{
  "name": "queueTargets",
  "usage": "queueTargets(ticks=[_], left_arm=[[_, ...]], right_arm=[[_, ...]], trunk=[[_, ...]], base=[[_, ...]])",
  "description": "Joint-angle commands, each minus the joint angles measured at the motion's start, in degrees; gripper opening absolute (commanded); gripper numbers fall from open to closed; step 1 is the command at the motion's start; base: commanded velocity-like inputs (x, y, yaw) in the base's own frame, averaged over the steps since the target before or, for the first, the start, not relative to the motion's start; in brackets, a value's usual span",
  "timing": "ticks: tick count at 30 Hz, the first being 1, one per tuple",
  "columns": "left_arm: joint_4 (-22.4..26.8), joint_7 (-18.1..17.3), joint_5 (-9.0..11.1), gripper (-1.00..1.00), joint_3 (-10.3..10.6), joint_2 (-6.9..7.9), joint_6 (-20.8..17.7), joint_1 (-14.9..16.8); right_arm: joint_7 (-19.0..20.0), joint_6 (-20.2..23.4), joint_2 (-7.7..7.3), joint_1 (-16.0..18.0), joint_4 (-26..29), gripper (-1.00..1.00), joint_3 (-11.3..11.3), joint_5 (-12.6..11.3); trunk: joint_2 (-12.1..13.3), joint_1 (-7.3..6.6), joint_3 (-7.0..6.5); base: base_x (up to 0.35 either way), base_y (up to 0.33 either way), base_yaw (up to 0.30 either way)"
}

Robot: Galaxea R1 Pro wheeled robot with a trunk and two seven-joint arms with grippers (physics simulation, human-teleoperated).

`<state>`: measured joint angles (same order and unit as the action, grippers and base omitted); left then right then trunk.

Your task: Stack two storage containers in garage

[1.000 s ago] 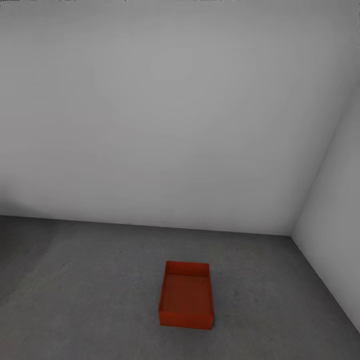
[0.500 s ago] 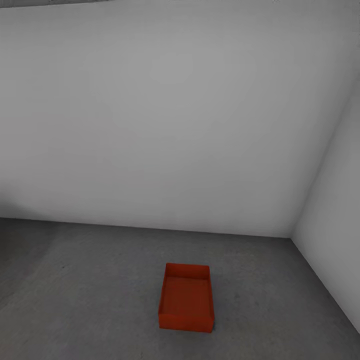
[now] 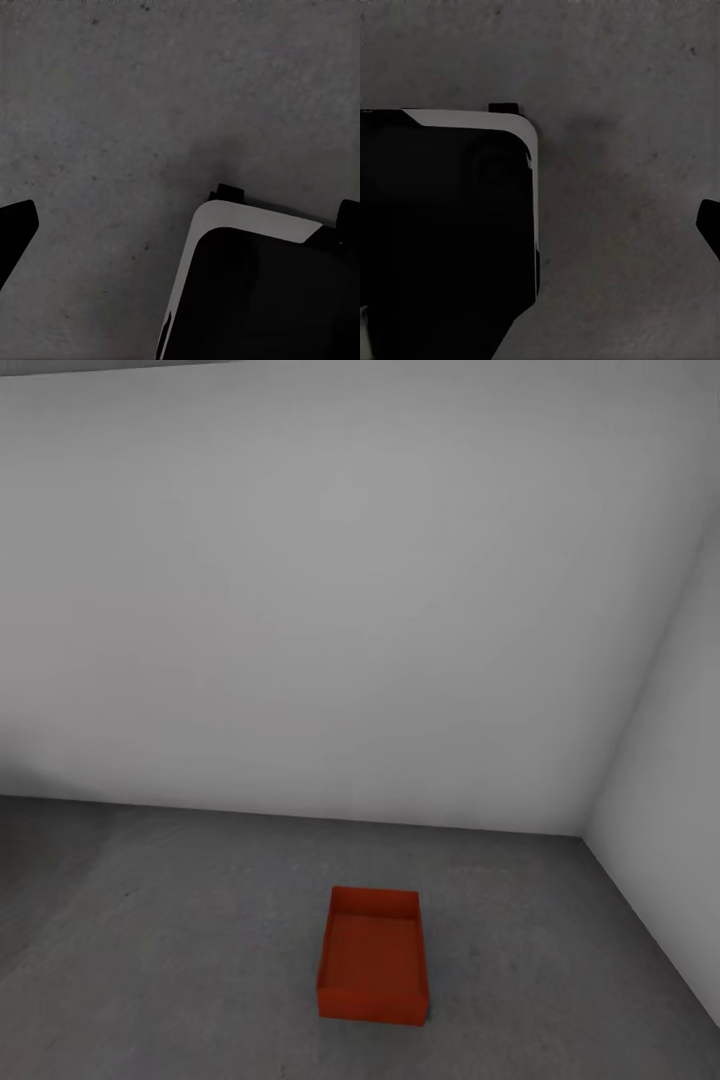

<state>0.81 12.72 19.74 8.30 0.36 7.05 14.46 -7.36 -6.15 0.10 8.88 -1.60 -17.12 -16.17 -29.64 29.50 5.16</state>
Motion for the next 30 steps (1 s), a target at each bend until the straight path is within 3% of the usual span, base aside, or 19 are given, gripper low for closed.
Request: queueTargets(ticks=[1,16,19,20,21,24,30], left_arm=[[-0.02,0.15,0.47,1.0,0.49,0.0,0.14,0.04],[-0.25,-0.53,0.81,1.0,-0.03,-0.42,0.01,0.04],[-0.54,-3.15,0.97,1.0,-0.04,-0.45,-0.32,0.04],[-0.63,-5.33,1.04,1.0,-0.04,-0.45,-0.48,0.04],[-0.74,-9.81,1.14,1.0,-0.04,-0.34,-0.8,-0.01],[-0.78,-12.25,1.2,1.0,-0.04,-0.36,-1.09,-0.1],[-0.76,-13.72,1.09,1.0,0.07,-0.2,-0.92,-0.36]], right_arm=[[-0.02,-0.32,0.04,0.08,-0.17,1.0,-0.48,-0.59],[0.1,-0.41,-0.19,0.08,-0.16,1.0,-0.75,-0.09],[0.09,-0.48,-0.2,0.08,-0.16,1.0,-0.75,-0.09],[0.08,-0.5,-0.21,0.08,-0.16,1.0,-0.74,-0.12],[0.08,-0.51,-0.12,0.08,-0.16,1.0,-0.73,-0.15],[0.07,-0.59,-0.06,0.08,-0.16,1.0,-0.69,-0.2],[0.07,-0.69,-0.15,0.08,-0.16,1.0,-0.46,-0.74]], trunk=[[-0.1,0.02,0.11],[-0.1,0.02,0.11],[-0.1,0.02,0.11],[-0.1,0.02,0.11],[-0.1,0.02,0.11],[-0.1,0.02,0.11],[-0.1,0.02,0.11]], base=[[0.0,0.0,0.0],[0.0,0.0,0.0],[0.0,0.0,0.0],[0.0,0.0,0.0],[0.0,0.0,0.0],[0.0,0.0,0.0],[0.0,0.0,-0.095]])
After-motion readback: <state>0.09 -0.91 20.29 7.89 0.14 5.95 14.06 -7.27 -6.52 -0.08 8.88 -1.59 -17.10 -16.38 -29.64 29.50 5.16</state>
